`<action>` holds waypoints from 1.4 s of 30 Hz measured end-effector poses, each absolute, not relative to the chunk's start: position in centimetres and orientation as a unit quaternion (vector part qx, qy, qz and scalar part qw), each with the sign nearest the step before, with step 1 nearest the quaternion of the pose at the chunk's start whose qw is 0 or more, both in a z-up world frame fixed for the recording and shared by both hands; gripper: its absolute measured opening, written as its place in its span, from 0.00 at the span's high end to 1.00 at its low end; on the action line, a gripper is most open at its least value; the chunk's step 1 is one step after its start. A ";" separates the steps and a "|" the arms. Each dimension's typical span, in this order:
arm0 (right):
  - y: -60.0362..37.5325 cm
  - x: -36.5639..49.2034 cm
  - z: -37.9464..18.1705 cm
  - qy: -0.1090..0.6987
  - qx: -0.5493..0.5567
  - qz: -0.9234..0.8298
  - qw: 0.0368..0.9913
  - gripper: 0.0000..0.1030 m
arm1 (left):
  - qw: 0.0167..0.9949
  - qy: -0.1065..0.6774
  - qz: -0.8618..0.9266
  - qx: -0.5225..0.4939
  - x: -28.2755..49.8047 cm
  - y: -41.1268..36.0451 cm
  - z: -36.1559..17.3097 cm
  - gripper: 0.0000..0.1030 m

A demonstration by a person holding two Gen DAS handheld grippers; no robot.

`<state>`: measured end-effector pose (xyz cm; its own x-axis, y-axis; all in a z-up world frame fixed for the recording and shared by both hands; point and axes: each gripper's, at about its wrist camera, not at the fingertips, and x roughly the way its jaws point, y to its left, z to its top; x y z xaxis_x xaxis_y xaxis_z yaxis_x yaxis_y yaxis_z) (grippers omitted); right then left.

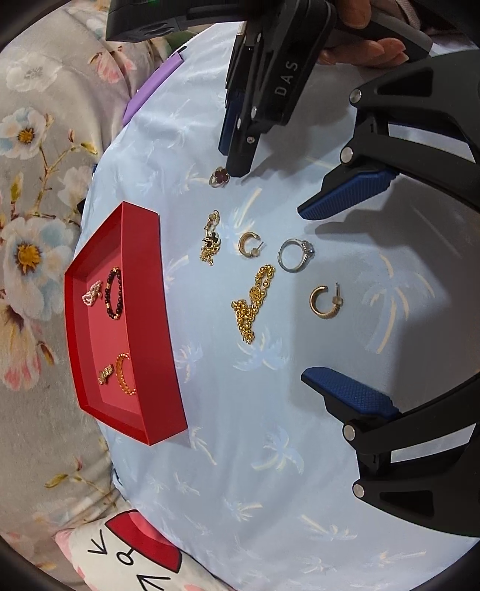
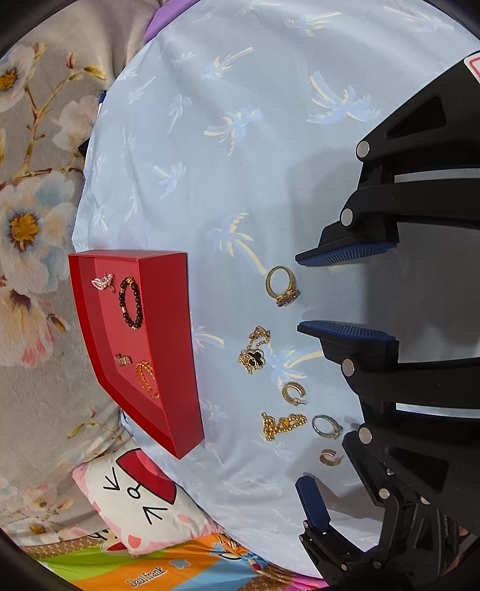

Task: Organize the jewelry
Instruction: 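Grasp the silver stone ring with the left tool while the right tool grasps the gold ring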

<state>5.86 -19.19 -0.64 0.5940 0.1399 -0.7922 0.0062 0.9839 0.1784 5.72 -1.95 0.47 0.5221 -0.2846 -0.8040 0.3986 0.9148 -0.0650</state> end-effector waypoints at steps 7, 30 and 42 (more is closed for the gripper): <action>-18.8 7.4 -0.7 0.452 0.098 0.043 0.885 0.70 | 0.870 0.451 -0.190 0.056 5.9 -1.5 0.3 0.23; -20.1 6.4 0.2 0.440 0.092 0.022 0.893 0.88 | 0.872 0.442 -0.197 0.076 6.1 -3.6 0.3 0.40; -20.2 5.9 0.3 0.438 0.091 0.024 0.894 0.88 | 0.868 0.436 -0.225 0.078 5.5 -4.1 0.6 0.82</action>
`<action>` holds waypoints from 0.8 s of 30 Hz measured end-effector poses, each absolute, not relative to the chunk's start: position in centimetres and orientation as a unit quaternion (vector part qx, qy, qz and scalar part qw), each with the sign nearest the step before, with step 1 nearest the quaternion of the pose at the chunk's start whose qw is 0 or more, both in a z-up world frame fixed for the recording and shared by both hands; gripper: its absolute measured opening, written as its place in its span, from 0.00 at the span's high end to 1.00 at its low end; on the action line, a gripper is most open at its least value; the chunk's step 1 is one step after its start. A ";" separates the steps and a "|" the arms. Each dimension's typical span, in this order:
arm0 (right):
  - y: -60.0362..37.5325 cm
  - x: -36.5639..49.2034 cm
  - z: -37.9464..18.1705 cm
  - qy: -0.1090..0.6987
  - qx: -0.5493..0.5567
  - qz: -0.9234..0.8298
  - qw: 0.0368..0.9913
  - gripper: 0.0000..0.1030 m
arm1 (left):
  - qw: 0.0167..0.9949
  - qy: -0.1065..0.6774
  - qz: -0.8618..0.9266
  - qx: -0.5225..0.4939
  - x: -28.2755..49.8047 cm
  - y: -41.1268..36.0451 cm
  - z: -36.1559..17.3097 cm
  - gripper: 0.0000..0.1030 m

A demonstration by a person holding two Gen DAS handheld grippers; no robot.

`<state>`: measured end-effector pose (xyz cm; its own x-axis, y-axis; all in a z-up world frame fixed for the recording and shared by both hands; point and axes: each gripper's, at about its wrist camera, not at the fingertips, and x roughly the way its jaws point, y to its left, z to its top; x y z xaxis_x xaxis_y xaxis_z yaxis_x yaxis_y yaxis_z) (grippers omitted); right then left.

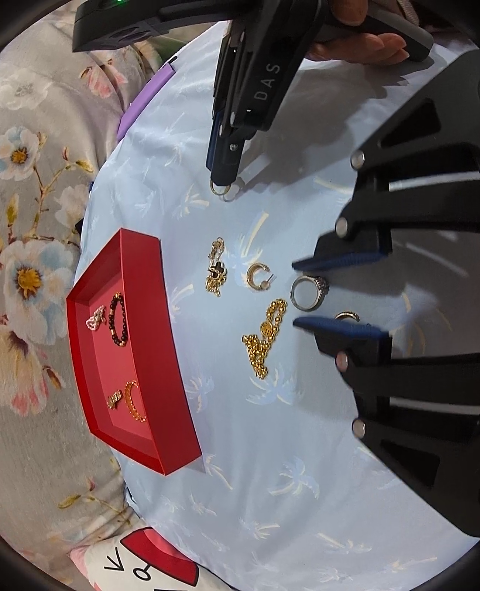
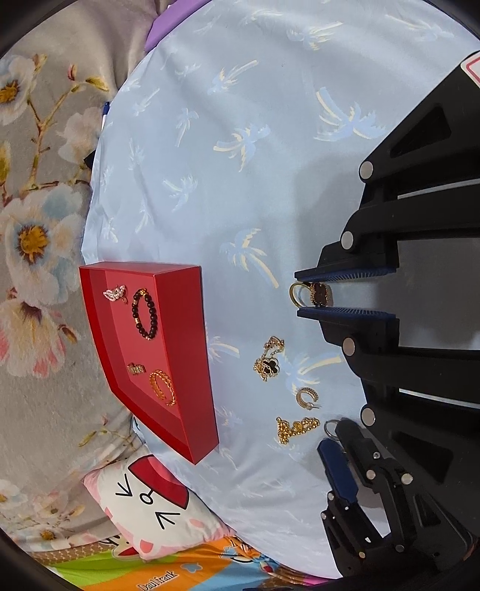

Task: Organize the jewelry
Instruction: 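Grasp the silver stone ring with the left tool while the right tool grasps the gold ring, then carry the silver ring into the tray with the left tool while the right tool lowers the gold ring there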

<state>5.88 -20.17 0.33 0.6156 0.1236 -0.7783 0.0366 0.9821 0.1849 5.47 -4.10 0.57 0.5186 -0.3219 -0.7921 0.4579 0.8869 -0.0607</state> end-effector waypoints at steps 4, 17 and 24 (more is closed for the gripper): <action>-20.0 5.8 0.4 0.437 0.090 0.027 0.895 0.88 | 0.866 0.436 -0.233 0.074 5.3 -4.1 0.6 0.82; -20.1 5.6 3.1 0.414 0.103 0.051 0.903 0.88 | 0.865 0.430 -0.254 0.042 6.2 -2.2 3.5 0.82; -20.0 10.1 6.4 0.394 0.105 0.066 0.911 0.88 | 0.895 0.385 -0.223 0.040 11.8 -0.1 8.1 0.82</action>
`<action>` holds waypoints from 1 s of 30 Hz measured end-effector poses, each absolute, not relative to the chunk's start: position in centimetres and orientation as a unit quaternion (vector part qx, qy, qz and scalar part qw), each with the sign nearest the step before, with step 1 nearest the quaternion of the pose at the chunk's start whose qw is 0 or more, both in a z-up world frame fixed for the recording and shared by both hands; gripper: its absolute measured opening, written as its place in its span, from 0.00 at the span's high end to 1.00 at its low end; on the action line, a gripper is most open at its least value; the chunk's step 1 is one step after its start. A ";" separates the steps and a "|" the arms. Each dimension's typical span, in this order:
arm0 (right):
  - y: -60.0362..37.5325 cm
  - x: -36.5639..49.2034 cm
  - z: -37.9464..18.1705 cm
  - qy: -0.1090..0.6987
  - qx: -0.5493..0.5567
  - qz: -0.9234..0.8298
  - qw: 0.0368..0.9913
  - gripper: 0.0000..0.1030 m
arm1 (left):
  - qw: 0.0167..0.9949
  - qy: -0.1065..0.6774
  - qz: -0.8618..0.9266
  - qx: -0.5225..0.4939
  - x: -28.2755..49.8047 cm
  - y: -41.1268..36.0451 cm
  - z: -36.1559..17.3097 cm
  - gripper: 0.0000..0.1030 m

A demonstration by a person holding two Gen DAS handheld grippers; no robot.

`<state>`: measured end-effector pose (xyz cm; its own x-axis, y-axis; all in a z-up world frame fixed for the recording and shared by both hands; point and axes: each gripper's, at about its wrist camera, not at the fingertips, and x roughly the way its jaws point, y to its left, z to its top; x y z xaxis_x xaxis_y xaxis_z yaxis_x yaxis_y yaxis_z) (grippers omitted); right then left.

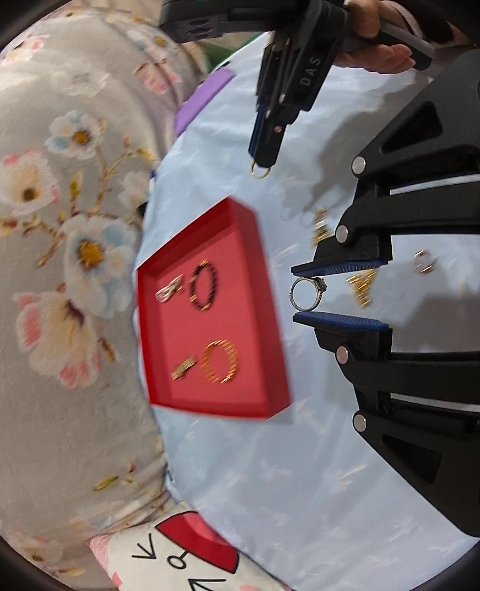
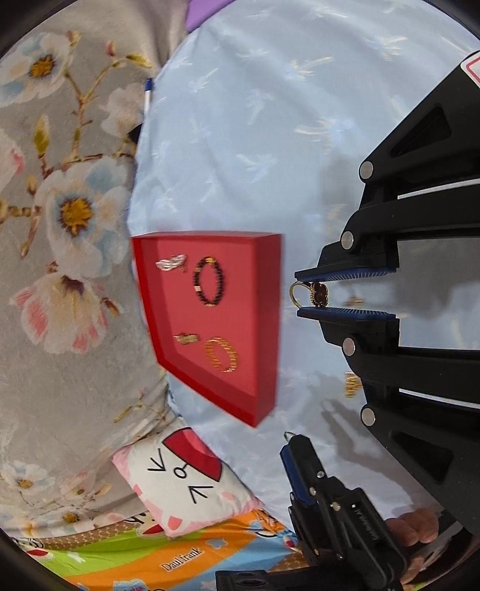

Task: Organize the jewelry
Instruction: 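Carry the silver ring into the tray with the left tool while the right tool lowers the gold ring there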

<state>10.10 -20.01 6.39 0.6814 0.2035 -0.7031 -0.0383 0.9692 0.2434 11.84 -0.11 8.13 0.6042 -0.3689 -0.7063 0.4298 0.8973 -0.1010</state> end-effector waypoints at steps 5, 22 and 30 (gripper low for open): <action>-19.2 15.2 7.6 0.375 0.112 0.068 0.918 0.88 | 0.908 0.376 -0.184 0.029 17.5 -0.3 8.5 0.82; -18.9 21.9 1.9 0.422 0.128 0.052 0.896 0.87 | 0.896 0.416 -0.144 0.056 24.0 -1.6 2.5 0.82; -18.9 21.8 2.0 0.419 0.117 0.046 0.899 0.86 | 0.899 0.414 -0.133 0.060 24.1 -1.6 2.1 0.81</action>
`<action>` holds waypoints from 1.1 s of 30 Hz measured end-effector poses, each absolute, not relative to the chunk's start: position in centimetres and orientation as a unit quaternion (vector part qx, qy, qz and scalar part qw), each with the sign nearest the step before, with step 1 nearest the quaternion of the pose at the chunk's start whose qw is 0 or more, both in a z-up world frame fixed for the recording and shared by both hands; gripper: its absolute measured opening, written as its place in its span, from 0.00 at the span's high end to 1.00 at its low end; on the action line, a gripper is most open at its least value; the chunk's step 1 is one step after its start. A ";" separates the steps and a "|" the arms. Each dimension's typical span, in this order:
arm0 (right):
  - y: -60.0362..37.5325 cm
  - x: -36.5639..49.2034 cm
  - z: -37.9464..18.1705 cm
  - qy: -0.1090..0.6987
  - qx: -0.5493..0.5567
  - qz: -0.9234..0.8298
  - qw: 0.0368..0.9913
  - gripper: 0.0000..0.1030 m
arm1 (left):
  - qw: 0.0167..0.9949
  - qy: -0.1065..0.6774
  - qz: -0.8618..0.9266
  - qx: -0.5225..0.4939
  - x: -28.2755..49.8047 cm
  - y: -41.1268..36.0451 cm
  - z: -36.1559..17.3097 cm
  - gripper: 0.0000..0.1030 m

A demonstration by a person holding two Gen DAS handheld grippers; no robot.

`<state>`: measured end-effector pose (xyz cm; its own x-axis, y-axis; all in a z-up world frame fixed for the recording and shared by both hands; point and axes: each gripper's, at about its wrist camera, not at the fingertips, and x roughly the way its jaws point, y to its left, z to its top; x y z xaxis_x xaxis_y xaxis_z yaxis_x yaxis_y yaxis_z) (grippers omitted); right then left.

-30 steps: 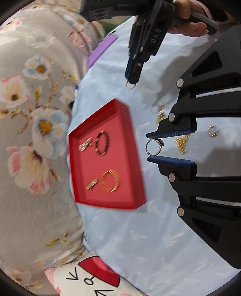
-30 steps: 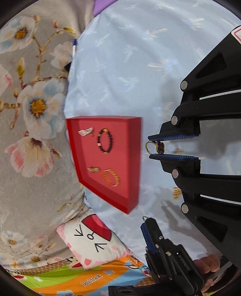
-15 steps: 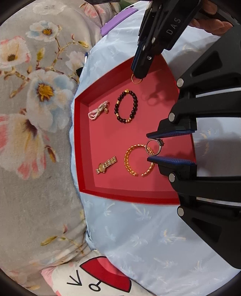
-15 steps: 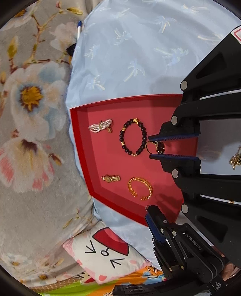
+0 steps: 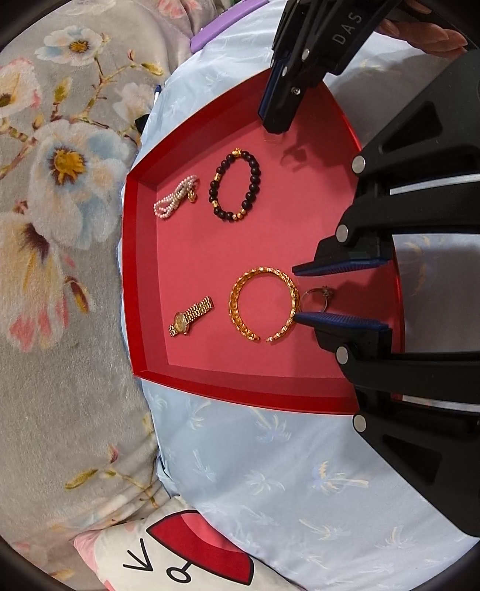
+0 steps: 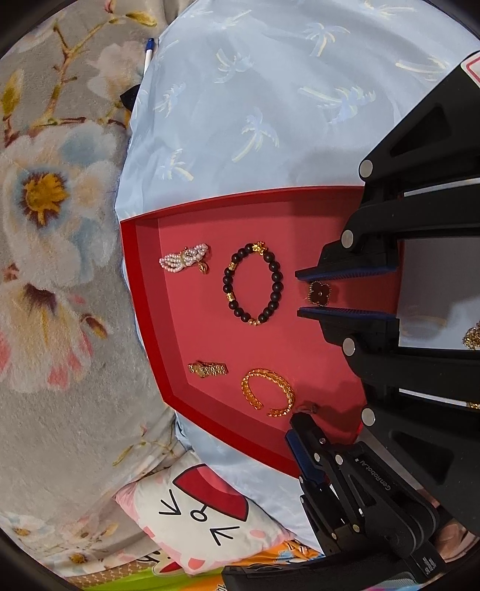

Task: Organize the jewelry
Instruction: 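Carry the silver ring into the tray with the left tool while the right tool lowers the gold ring there, then move the left tool to the gold chain while the right tool approaches the black-stone pendant necklace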

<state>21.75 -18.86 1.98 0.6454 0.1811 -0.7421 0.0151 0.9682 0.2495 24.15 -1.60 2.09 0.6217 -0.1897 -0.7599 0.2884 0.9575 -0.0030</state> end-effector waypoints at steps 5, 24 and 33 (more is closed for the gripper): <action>-19.1 21.7 1.9 0.417 0.118 0.047 0.900 0.86 | 0.901 0.411 -0.125 0.060 24.2 -1.4 2.0 0.71; -21.4 14.2 5.1 0.391 0.115 0.052 0.912 0.78 | 0.923 0.372 -0.100 0.012 18.0 3.6 5.5 0.43; -17.3 10.8 1.9 0.433 0.068 0.089 0.894 0.72 | 0.907 0.395 -0.140 0.026 12.9 2.9 3.5 0.40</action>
<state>10.77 -17.33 1.91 0.6090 0.2189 -0.7624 -0.1009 0.9747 0.1993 12.87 2.92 3.52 0.6479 -0.2336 -0.7250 0.2755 0.9592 -0.0629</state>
